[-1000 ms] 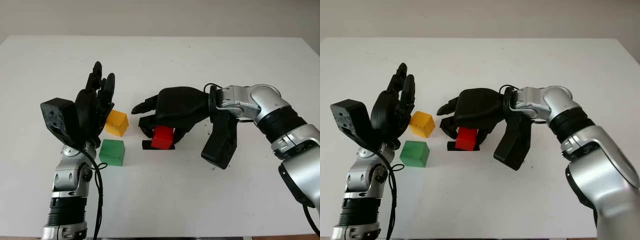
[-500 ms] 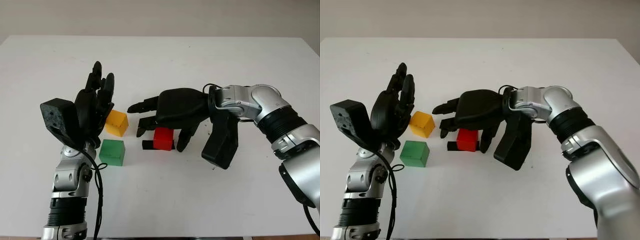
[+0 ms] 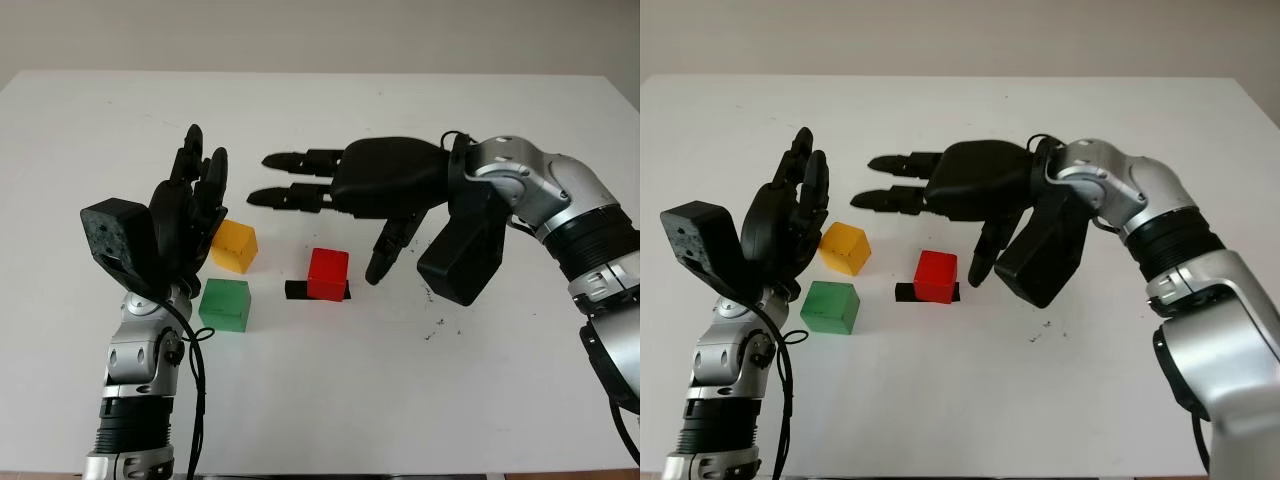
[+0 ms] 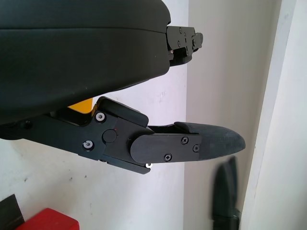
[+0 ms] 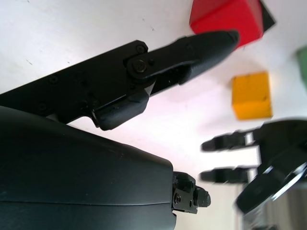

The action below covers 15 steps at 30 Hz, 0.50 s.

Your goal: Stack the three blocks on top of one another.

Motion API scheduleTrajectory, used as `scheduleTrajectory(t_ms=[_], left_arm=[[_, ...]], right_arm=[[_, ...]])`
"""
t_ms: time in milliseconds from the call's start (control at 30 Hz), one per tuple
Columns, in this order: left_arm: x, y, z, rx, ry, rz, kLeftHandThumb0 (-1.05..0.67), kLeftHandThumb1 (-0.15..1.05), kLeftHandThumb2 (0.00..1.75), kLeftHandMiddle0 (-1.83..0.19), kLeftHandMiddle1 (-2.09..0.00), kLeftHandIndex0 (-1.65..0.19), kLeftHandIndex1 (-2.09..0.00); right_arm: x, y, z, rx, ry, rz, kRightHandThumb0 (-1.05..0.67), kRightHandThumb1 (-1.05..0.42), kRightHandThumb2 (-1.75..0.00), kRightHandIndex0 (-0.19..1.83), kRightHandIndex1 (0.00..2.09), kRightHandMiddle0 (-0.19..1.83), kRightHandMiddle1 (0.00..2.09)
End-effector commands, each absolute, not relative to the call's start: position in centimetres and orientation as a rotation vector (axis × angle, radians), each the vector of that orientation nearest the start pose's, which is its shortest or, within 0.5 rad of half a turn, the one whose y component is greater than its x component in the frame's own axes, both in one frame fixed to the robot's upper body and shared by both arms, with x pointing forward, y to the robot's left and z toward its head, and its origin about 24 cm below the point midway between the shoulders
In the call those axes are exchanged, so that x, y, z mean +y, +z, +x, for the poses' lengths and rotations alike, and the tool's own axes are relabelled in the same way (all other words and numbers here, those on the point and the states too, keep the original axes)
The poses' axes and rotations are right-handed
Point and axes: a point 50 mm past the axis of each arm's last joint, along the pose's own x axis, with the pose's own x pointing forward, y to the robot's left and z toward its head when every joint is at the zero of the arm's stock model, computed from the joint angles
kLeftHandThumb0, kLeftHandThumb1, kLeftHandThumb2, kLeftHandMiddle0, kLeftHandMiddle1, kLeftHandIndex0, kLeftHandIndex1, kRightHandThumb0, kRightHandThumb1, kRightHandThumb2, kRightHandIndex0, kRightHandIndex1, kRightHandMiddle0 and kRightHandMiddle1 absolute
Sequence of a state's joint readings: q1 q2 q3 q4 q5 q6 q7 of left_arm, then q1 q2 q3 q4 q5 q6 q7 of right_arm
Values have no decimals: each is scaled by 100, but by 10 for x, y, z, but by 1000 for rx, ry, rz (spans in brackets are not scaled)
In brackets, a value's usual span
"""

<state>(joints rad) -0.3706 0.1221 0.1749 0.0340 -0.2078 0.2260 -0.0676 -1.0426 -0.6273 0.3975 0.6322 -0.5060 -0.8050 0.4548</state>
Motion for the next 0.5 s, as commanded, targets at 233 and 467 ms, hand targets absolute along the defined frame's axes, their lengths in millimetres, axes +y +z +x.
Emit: scheduleTrajectory(t_ms=[233,467], left_arm=[[197,137,317,-160,-39,8,-85,105,30,4,0,2,0],[223,171,324,-239,-40,179,-85,103,9,-17,-7,-11,0]], right_arm=[[-172,208,352,-460,661,-1052,-84,-105,-43,-17,4,-11,6],[-190,193,347,-337,562,-790,-81,-105,-37,-14,6,-5,8]])
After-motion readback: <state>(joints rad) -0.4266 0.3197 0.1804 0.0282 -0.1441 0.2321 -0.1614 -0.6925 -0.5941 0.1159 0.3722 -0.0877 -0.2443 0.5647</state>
